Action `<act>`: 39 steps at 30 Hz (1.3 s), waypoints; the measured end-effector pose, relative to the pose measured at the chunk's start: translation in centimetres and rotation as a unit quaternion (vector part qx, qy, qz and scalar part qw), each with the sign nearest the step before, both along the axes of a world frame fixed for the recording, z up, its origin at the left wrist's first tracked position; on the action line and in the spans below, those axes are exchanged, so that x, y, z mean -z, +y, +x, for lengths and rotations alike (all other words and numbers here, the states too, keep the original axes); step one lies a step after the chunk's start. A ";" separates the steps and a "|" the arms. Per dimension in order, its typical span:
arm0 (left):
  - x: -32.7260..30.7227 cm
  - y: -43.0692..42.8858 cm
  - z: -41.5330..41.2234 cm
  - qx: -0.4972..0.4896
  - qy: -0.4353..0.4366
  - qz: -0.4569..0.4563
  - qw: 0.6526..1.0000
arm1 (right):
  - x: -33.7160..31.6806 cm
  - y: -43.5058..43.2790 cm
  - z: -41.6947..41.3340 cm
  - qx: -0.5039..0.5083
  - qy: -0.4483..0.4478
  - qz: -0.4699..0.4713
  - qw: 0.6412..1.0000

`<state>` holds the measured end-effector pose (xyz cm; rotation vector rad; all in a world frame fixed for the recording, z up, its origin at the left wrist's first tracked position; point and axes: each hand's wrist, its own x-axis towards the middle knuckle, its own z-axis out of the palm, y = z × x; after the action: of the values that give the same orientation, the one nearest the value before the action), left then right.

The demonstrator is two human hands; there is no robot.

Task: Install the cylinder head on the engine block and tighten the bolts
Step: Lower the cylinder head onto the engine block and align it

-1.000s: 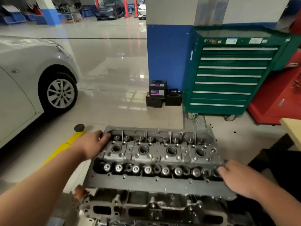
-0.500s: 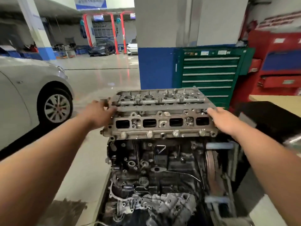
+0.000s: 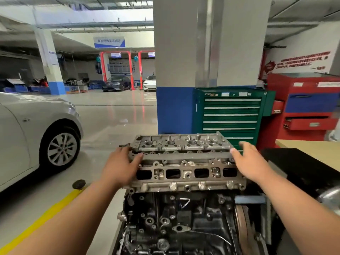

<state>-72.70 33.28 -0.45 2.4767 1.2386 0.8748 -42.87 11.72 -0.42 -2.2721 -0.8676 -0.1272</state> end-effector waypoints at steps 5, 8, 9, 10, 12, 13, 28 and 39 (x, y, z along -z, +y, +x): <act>1.6 -1.4 3.0 0.003 0.054 0.104 0.993 | -2.7 4.3 2.9 -0.065 0.039 -0.096 0.993; 1.9 -1.4 3.2 0.000 0.032 0.133 0.991 | -2.4 5.3 4.0 -0.068 0.109 -0.127 0.983; 2.0 -1.2 3.2 0.001 0.028 0.141 0.990 | -2.1 5.3 4.3 -0.064 0.126 -0.132 0.981; 1.9 -1.2 3.2 0.003 0.024 0.145 0.989 | -2.0 5.3 4.5 -0.060 0.132 -0.135 0.980; 1.8 -1.1 3.2 0.016 0.013 0.146 0.989 | -1.8 5.5 4.8 -0.054 0.126 -0.126 0.982; 1.8 -1.0 3.1 0.023 0.006 0.147 0.989 | -1.6 5.7 4.7 -0.051 0.119 -0.117 0.985; 4.7 -1.4 1.3 -0.136 -0.245 -0.067 0.958 | -2.2 4.2 4.8 -0.061 0.159 -0.138 0.976; 6.0 -1.1 2.8 -0.235 -0.413 -0.126 0.871 | -2.9 10.8 10.1 -0.067 0.174 -0.077 0.979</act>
<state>-69.90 32.22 -6.47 1.3151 1.4670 1.5415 -32.78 22.53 2.48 -2.2736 -0.8610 0.4002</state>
